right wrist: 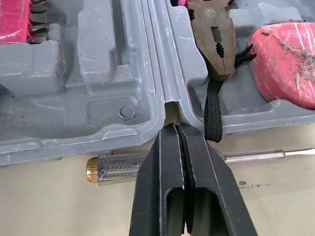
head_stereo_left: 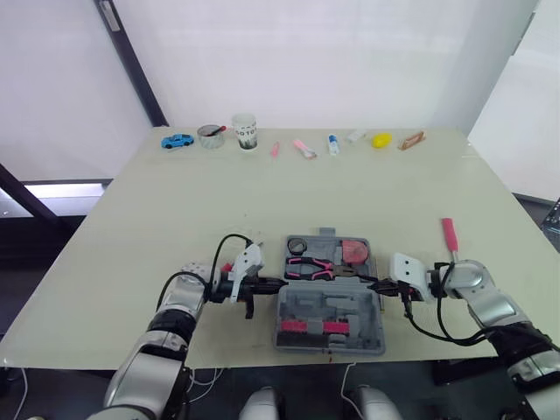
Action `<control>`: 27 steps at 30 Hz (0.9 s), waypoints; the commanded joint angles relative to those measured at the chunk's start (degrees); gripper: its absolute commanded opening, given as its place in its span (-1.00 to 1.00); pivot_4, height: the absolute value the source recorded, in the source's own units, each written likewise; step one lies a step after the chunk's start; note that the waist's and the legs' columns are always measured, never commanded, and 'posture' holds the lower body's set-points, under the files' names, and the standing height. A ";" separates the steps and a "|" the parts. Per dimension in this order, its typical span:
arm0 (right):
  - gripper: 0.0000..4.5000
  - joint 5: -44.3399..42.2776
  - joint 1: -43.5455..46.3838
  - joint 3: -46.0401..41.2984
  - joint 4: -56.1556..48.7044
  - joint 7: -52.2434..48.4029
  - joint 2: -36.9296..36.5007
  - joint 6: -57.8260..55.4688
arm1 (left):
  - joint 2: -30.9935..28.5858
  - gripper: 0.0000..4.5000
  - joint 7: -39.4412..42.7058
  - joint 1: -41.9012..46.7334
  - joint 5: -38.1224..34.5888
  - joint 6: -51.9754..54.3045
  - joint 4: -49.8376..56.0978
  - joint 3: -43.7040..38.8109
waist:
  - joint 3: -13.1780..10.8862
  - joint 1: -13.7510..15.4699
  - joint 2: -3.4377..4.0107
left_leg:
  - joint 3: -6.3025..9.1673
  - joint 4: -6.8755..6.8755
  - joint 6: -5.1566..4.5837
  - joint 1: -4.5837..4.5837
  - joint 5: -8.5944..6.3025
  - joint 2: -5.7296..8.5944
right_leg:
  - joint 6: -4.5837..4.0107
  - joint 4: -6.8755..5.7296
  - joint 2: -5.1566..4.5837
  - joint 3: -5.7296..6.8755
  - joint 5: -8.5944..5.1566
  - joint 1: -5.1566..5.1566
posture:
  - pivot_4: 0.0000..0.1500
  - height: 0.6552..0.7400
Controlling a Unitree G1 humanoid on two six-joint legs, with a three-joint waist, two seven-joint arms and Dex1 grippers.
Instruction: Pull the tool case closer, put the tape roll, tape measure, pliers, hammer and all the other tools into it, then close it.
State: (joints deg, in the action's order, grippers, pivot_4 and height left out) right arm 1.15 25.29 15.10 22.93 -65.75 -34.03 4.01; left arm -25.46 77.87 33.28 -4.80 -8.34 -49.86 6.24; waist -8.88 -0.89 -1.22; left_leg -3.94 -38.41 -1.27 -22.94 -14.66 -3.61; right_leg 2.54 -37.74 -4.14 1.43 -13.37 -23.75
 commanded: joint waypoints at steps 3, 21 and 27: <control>-1.00 -0.97 1.83 -0.19 -0.52 0.26 2.08 1.76 | 0.13 -0.98 0.12 -0.77 -1.29 -0.14 3.27 -0.66 | 0.00 -0.09 0.00 | 0.00 0.00 0.00 0.00 0.00 0.00 | 0.00 0.00 0.01 -0.01 0.00 0.00 | 1.00 1.00; -1.00 0.46 4.05 -0.82 2.86 1.15 3.69 3.29 | -0.36 -0.98 -0.31 -1.28 -1.03 0.00 3.32 -1.55 | 0.00 -0.06 0.00 | 0.00 0.01 0.00 -0.01 0.00 -0.01 | 0.00 -0.01 0.03 -0.02 0.00 -0.01 | 1.00 1.00; -1.00 1.36 5.05 -1.13 4.80 2.80 3.66 4.86 | 0.10 -0.98 -0.53 -0.80 -0.87 -0.14 2.71 -1.45 | 0.00 0.06 0.00 | -0.01 0.00 0.00 0.00 0.00 -0.01 | 0.00 -0.02 0.02 -0.02 0.00 -0.01 | 1.00 1.00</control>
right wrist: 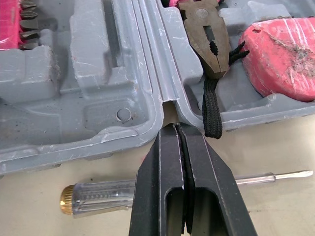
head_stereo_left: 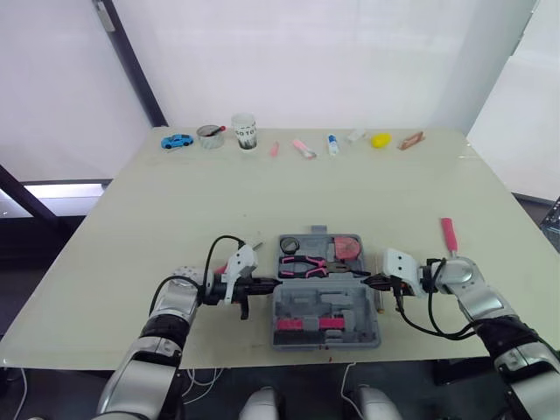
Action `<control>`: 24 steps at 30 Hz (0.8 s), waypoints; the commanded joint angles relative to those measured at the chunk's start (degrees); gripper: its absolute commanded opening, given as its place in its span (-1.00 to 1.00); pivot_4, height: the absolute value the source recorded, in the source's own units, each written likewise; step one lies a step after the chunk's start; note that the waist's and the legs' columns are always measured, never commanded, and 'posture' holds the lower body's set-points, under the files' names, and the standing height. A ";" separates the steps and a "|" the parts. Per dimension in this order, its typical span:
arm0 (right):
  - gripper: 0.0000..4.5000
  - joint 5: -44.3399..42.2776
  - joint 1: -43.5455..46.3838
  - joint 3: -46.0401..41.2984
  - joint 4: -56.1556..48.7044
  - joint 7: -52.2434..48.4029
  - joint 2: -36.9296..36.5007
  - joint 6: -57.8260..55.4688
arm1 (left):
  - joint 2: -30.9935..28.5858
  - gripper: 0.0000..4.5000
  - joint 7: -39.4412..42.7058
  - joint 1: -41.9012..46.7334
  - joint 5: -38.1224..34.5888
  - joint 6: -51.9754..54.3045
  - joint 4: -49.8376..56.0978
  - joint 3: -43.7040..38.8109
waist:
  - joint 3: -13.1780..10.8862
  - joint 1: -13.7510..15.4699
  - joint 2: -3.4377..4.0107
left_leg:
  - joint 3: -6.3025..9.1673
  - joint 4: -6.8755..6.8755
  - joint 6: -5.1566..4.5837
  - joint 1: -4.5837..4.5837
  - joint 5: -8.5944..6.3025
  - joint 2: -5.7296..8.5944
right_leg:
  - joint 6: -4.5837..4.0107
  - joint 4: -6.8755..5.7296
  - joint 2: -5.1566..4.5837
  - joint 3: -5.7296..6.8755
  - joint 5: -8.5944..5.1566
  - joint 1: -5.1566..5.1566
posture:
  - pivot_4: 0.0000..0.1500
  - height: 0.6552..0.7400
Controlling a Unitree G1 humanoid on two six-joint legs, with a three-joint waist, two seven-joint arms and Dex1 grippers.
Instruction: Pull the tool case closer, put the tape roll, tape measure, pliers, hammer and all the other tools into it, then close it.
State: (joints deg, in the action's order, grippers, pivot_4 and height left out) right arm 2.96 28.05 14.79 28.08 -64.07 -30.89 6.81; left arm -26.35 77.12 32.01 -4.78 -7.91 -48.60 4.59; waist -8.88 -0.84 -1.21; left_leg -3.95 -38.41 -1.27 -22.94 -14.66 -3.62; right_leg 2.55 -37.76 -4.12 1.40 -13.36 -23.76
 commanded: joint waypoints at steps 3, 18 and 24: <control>-1.00 -0.32 2.69 -0.91 0.35 1.43 0.52 2.65 | 1.07 -0.98 0.10 0.70 -0.75 -0.71 1.01 0.18 | 0.00 0.03 0.00 | -0.01 0.00 0.00 0.00 0.00 0.00 | 0.00 0.00 0.00 0.00 0.00 0.00 | 1.00 1.00; -1.00 -0.94 2.92 -0.84 0.09 1.48 1.13 2.45 | 0.39 -0.98 -0.09 1.74 -0.32 -1.71 -1.27 -0.18 | 0.00 0.02 0.00 | 0.00 0.01 0.00 0.00 0.00 0.00 | 0.00 0.00 0.00 0.00 0.00 0.00 | 1.00 1.00; -1.00 -1.71 2.08 -0.33 -1.52 -0.62 0.98 0.07 | 0.27 -0.98 -0.07 2.29 -0.17 -2.23 -2.20 -0.18 | 0.00 0.01 0.01 | 0.00 0.01 0.00 0.00 0.00 0.00 | 0.00 0.00 0.00 0.00 0.00 0.00 | 1.00 1.00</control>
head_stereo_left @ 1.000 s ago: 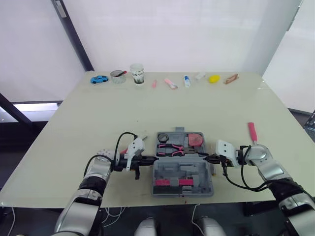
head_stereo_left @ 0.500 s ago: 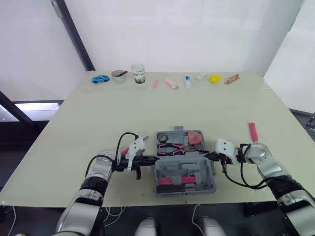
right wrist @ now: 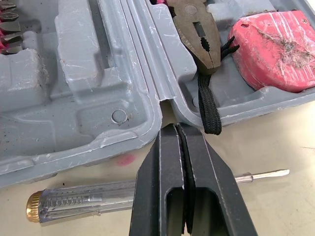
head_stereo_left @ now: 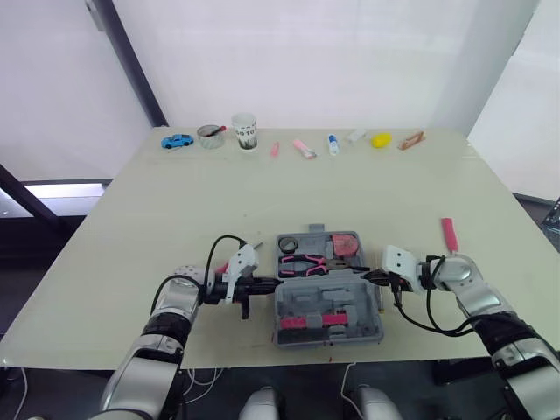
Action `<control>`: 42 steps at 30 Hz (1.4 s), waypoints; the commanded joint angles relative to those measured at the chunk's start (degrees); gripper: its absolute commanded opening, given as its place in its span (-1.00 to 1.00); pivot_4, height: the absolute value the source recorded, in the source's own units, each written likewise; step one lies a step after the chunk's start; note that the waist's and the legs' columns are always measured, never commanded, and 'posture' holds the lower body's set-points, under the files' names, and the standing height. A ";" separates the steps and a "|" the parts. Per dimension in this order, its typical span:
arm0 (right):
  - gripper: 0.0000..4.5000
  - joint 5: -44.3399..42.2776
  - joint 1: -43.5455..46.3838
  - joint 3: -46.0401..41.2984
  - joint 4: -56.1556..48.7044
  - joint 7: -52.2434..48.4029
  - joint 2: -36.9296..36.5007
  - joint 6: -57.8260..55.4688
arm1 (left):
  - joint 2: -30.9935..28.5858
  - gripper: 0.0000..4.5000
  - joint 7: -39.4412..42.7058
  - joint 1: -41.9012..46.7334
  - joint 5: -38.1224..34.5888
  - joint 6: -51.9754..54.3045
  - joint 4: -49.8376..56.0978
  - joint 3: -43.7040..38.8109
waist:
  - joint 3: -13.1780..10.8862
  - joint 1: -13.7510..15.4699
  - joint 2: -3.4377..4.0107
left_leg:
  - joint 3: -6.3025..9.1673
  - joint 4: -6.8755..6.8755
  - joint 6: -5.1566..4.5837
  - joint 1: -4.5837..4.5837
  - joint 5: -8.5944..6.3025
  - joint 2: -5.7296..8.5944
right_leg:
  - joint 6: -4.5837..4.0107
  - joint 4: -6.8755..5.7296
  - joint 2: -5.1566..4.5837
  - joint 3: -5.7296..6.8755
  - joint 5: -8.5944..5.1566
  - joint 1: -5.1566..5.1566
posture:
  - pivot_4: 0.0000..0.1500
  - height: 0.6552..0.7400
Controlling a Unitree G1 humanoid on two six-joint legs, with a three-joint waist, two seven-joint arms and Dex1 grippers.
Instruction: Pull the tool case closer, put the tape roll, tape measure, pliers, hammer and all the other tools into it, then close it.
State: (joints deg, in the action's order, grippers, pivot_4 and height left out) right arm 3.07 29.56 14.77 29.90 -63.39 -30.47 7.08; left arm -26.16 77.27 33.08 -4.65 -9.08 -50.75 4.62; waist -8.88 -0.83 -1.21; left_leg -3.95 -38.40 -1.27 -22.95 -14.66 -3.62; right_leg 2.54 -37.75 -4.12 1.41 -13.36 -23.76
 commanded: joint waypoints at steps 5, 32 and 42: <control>-1.00 -1.91 0.28 -0.28 -3.86 -1.94 0.50 -1.17 | 0.04 -0.98 -0.15 1.33 -0.28 -1.17 -0.27 -0.17 | 0.00 0.00 0.00 | 0.00 0.00 0.00 0.00 0.00 0.00 | 0.00 0.01 0.00 0.00 0.00 0.00 | 1.00 1.00; -1.00 -1.55 0.37 -0.29 -3.33 -1.73 0.73 -1.24 | -0.40 -0.98 -0.70 2.17 -0.56 -1.65 -1.36 -0.83 | 0.00 -0.05 0.00 | 0.00 0.00 0.00 0.00 0.00 0.00 | 0.00 0.00 0.00 0.00 0.00 0.00 | 1.00 1.00; -1.00 -1.21 0.48 -0.84 -2.83 -0.85 0.23 -0.65 | -0.46 -0.98 -0.27 2.07 -0.55 -1.81 -1.36 -0.60 | 0.00 -0.03 0.00 | 0.00 0.00 0.00 0.00 0.00 0.00 | 0.00 0.00 0.00 0.00 0.00 0.00 | 1.00 1.00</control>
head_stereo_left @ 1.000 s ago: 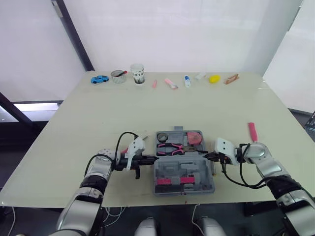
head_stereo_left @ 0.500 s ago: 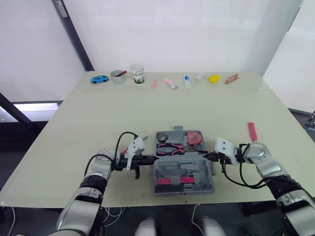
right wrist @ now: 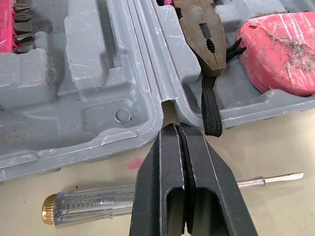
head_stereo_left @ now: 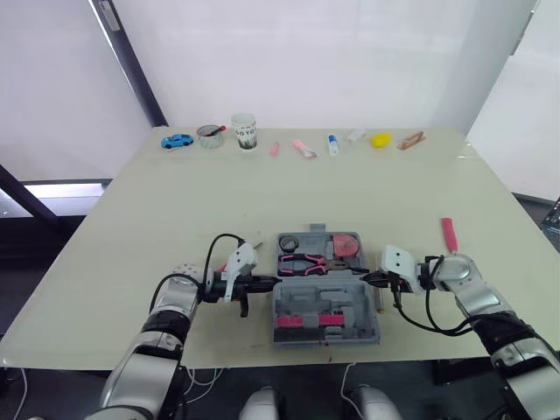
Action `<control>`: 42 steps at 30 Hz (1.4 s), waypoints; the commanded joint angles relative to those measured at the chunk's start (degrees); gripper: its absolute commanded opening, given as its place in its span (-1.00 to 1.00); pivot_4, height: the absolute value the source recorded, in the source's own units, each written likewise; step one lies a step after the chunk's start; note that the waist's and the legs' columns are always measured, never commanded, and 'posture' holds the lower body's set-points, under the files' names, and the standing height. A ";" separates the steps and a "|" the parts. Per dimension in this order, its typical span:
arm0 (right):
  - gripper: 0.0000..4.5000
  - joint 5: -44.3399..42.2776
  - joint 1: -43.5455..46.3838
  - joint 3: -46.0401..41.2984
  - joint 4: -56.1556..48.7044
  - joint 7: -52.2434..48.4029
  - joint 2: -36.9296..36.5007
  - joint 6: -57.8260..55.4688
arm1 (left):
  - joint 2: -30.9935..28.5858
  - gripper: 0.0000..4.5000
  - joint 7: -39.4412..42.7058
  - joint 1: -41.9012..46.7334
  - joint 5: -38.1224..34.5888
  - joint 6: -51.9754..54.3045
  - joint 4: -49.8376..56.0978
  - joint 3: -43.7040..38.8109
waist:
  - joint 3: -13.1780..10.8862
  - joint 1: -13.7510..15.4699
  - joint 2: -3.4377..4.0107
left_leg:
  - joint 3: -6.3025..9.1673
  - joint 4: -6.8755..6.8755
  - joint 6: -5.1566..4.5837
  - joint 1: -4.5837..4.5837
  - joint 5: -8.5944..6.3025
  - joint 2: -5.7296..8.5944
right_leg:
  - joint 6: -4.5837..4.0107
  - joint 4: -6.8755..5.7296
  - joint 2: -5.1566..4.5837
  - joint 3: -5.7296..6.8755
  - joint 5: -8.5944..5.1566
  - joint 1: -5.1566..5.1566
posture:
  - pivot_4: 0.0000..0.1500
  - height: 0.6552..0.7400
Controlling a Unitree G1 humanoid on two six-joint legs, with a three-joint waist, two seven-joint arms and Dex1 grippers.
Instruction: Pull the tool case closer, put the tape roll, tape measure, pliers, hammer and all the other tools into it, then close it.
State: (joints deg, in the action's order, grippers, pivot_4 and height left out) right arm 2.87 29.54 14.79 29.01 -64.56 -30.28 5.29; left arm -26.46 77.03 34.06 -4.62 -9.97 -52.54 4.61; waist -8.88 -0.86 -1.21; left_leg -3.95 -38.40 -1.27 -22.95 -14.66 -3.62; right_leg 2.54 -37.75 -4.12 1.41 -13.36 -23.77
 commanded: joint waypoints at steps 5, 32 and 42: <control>-1.00 -2.73 0.18 -2.46 -2.15 0.89 0.22 1.75 | -0.44 -0.98 0.98 0.75 -1.24 -1.07 1.16 -0.94 | 0.00 0.00 0.00 | 0.00 0.00 0.00 0.00 0.00 0.00 | 0.00 0.00 0.00 0.00 0.00 0.00 | 1.00 1.00; -1.00 -7.66 -4.91 -6.52 -11.65 0.96 -4.51 -1.79 | -4.98 -0.98 4.54 -4.56 -7.38 1.18 12.02 -4.12 | -0.02 0.12 0.00 | 0.00 0.03 0.00 -0.04 0.00 -0.01 | -0.01 0.06 -0.01 0.00 0.00 -0.02 | 1.00 1.00; -1.00 -20.26 -24.96 -22.25 -29.93 8.94 -5.12 -9.59 | -10.92 -0.98 1.00 -20.59 -21.27 15.99 34.09 -16.12 | -0.05 0.13 0.02 | -0.02 0.06 0.01 -0.04 -0.01 -0.06 | -0.01 0.10 -0.03 0.02 -0.01 -0.03 | 1.00 1.00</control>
State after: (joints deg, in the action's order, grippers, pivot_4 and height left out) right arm -13.52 9.01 -1.72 5.19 -58.65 -35.42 -3.52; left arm -35.40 79.90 17.04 -22.05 3.80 -24.19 -6.80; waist -8.93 -0.74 -1.19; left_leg -3.97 -38.33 -1.27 -22.98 -14.67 -3.69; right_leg 2.53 -37.66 -4.16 1.42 -13.38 -23.80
